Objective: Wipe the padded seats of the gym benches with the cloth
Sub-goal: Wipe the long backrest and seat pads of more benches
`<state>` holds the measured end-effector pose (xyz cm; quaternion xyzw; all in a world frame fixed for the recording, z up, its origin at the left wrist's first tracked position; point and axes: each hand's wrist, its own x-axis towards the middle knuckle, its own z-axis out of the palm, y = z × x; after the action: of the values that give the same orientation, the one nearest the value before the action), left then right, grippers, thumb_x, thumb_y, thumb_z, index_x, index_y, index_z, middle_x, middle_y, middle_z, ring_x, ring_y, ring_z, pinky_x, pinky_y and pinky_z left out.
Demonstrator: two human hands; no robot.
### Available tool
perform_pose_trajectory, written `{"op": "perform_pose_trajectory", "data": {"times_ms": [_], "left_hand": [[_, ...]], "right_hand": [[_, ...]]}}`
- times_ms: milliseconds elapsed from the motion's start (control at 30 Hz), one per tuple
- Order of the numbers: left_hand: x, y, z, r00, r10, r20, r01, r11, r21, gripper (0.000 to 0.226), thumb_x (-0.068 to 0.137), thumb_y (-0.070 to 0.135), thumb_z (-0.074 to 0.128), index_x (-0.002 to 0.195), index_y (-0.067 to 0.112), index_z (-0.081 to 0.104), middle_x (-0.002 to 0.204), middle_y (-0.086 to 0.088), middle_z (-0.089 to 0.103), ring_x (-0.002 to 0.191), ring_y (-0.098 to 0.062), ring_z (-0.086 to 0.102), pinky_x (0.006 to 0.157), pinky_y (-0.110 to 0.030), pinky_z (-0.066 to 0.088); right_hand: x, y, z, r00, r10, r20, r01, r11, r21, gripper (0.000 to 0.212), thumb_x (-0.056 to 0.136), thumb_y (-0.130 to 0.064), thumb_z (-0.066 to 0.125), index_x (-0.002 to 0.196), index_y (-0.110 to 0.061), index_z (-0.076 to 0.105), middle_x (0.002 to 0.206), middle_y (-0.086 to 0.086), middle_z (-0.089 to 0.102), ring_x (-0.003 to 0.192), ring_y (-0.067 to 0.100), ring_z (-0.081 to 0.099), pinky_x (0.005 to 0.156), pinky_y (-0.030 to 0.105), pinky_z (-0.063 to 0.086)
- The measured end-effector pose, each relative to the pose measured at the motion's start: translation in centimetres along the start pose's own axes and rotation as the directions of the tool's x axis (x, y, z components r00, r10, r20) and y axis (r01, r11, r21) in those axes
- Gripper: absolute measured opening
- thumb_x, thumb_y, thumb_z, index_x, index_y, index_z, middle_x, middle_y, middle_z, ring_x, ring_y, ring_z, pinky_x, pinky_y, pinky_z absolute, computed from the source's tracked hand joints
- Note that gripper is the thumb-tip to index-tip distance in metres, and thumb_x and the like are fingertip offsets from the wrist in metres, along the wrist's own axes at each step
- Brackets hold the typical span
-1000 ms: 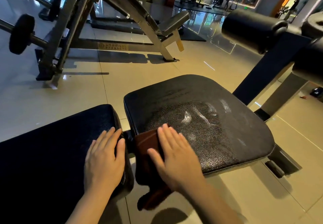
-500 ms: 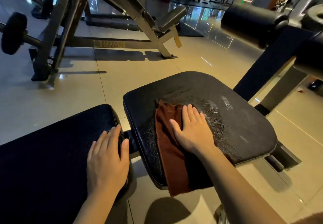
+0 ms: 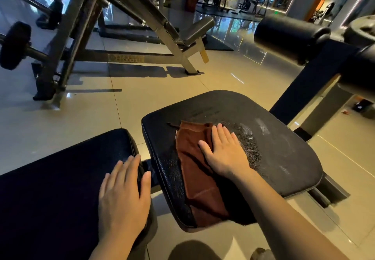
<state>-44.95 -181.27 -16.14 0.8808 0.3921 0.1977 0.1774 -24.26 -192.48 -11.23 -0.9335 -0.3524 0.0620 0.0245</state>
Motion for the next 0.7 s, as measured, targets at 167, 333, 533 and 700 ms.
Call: {"op": "perform_pose_trajectory", "data": {"times_ms": [167,333,533,700], "left_hand": [[0.4,0.1,0.5,0.999,0.039,-0.001,-0.039,0.993,0.109,0.064,0.097,0.055,0.022,0.134,0.018,0.056,0.137,-0.008,0.057,0.129,-0.032,0.051,0.103,-0.054,0.037],[0.6,-0.1,1.1,1.000,0.021,0.014,-0.022,0.996,0.087,0.063,0.097,0.056,0.020,0.136,0.020,0.054,0.141,-0.006,0.054,0.134,-0.030,0.045,0.108,-0.053,0.032],[0.8,-0.1,0.5,0.999,0.032,0.003,-0.032,0.999,-0.014,0.067,0.096,0.057,0.012,0.146,0.023,0.041,0.146,-0.002,0.049,0.140,-0.025,0.037,0.114,-0.049,0.023],[0.6,0.2,0.2,0.999,0.023,0.031,-0.021,0.998,-0.062,0.072,0.089,0.059,-0.003,0.151,0.032,0.022,0.154,0.005,0.036,0.146,-0.017,0.023,0.118,-0.042,0.011]], "right_hand": [[-5.9,-0.3,0.8,0.996,-0.095,0.000,0.095,0.994,-0.049,0.095,0.070,-0.077,-0.022,0.150,-0.026,-0.018,0.155,-0.008,-0.025,0.144,0.006,-0.024,0.115,0.027,-0.019],[1.9,-0.8,0.0,0.996,-0.080,0.051,0.080,0.997,-0.012,0.077,0.098,-0.064,0.014,0.157,-0.017,-0.004,0.164,0.001,-0.011,0.150,0.014,-0.012,0.121,0.033,-0.009],[1.3,-3.5,0.4,0.988,-0.136,0.075,0.137,0.991,-0.008,0.071,0.103,-0.053,0.014,0.155,-0.008,-0.003,0.163,0.009,-0.010,0.150,0.019,-0.011,0.121,0.034,-0.009],[-2.6,-7.6,1.7,0.942,-0.331,0.051,0.332,0.943,-0.005,0.069,0.103,-0.053,0.013,0.156,-0.012,-0.004,0.163,0.007,-0.011,0.150,0.017,-0.014,0.120,0.032,-0.012]]}}
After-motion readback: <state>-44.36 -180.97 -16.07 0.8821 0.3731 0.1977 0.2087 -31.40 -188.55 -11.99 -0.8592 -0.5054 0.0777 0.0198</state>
